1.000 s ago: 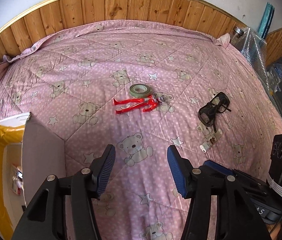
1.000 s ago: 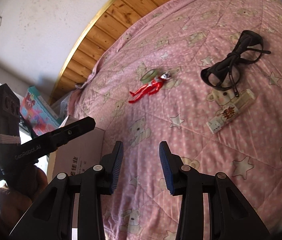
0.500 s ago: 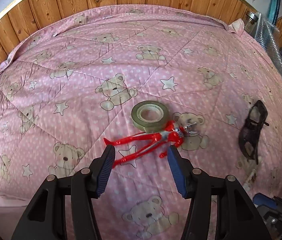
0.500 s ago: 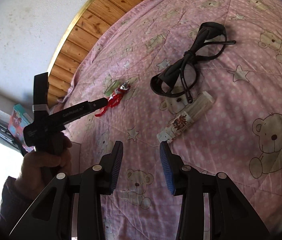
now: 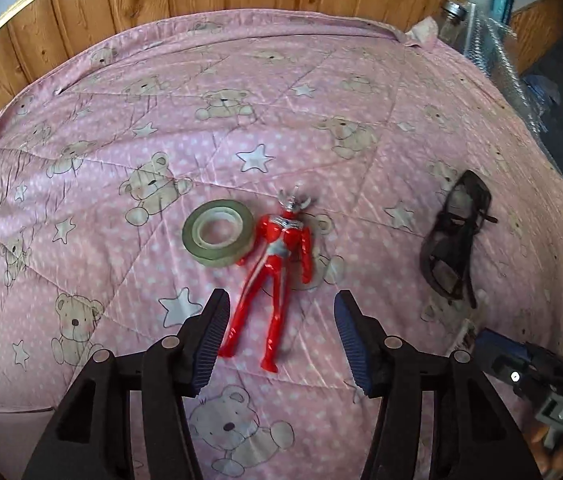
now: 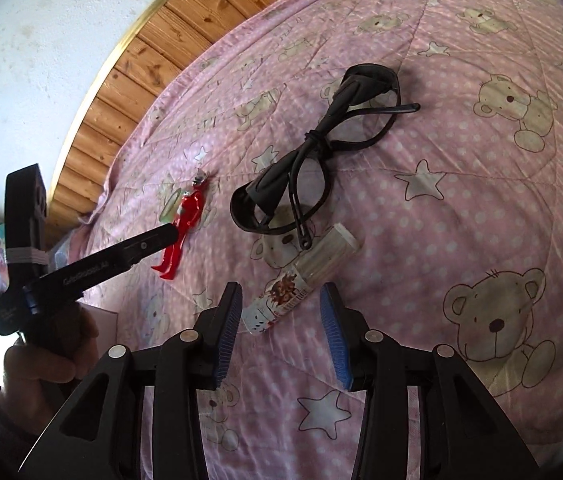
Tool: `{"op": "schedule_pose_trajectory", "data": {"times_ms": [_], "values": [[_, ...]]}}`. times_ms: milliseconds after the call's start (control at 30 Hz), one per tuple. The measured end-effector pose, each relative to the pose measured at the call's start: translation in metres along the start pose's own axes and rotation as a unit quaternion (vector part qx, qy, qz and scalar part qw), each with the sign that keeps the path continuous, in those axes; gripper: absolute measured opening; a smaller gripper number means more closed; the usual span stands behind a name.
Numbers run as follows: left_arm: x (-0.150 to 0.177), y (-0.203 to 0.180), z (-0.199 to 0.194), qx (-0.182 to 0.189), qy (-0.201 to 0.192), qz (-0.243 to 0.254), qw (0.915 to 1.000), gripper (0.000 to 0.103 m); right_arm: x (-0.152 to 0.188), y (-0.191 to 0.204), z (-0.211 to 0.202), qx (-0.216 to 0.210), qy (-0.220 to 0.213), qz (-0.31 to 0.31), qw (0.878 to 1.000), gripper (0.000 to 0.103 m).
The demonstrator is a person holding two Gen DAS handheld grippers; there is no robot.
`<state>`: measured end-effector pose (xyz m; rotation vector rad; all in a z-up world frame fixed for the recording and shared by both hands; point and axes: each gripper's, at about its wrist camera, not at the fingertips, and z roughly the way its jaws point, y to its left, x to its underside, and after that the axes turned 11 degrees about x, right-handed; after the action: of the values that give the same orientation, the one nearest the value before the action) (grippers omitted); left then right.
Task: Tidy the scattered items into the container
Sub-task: 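Close the left tool on the red toy figure while the right tool grasps the small tube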
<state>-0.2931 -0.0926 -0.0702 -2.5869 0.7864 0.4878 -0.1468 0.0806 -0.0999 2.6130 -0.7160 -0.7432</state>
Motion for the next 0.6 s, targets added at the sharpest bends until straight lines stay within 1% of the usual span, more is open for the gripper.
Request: {"op": "schedule_pose_trajectory", "data": {"times_ms": [33, 100, 133, 167, 200, 233, 267, 300, 333, 367, 400, 433, 467, 533, 600], "values": [[-0.002, 0.001, 0.006, 0.006, -0.001, -0.001, 1.0, 0.056, 0.0, 0.004, 0.002, 0.008, -0.003, -0.008, 1.0, 0.048], [-0.002, 0.001, 0.025, 0.011, 0.017, 0.0, 0.9998, 0.058, -0.001, 0.013, 0.006, 0.031, -0.011, -0.032, 0.999, 0.051], [-0.001, -0.003, 0.025, 0.003, -0.006, 0.014, 0.9999, 0.059, -0.002, 0.02, 0.008, 0.045, -0.018, -0.05, 0.998, 0.051], [-0.001, -0.007, 0.027, -0.006, -0.003, 0.017, 0.9998, 0.059, -0.002, 0.025, 0.011, 0.06, -0.024, -0.065, 0.996, 0.051], [-0.002, -0.01, 0.026, -0.014, -0.001, 0.017, 0.9998, 0.056, -0.003, 0.03, 0.013, 0.071, -0.029, -0.076, 0.994, 0.051], [-0.002, -0.012, 0.022, -0.016, 0.001, 0.012, 0.9998, 0.041, -0.003, 0.033, 0.014, 0.081, -0.033, -0.085, 0.993, 0.051], [0.0, -0.014, 0.019, -0.019, 0.002, 0.008, 0.9998, 0.031, -0.004, 0.034, 0.015, 0.087, -0.036, -0.092, 0.991, 0.05], [0.002, -0.014, 0.016, -0.015, 0.009, 0.003, 0.9998, 0.028, -0.004, 0.035, 0.015, 0.098, -0.038, -0.099, 0.99, 0.038], [0.007, -0.014, 0.011, -0.013, 0.013, -0.005, 0.9998, 0.028, -0.004, 0.032, 0.014, 0.099, -0.039, -0.104, 0.989, 0.031], [0.014, -0.015, 0.008, -0.012, 0.016, -0.01, 0.9997, 0.028, -0.004, 0.028, 0.013, 0.085, -0.033, -0.104, 0.99, 0.029], [0.023, -0.015, 0.004, -0.008, 0.02, -0.017, 0.9996, 0.028, -0.004, 0.022, 0.01, 0.073, -0.03, -0.102, 0.992, 0.02], [0.036, -0.014, 0.0, -0.005, 0.022, -0.023, 0.9995, 0.028, -0.005, 0.018, 0.006, 0.07, -0.029, -0.104, 0.992, 0.01], [0.045, -0.016, -0.006, -0.003, 0.025, -0.029, 0.9993, 0.028, -0.005, 0.013, 0.003, 0.074, -0.027, -0.107, 0.991, 0.008], [0.063, -0.017, -0.018, 0.01, 0.03, -0.05, 0.9982, 0.028, -0.005, -0.001, -0.004, 0.063, -0.02, -0.095, 0.993, 0.008], [0.077, -0.019, -0.029, 0.014, 0.029, -0.065, 0.9973, 0.029, -0.005, -0.011, -0.01, 0.064, -0.016, -0.093, 0.993, 0.009]]}}
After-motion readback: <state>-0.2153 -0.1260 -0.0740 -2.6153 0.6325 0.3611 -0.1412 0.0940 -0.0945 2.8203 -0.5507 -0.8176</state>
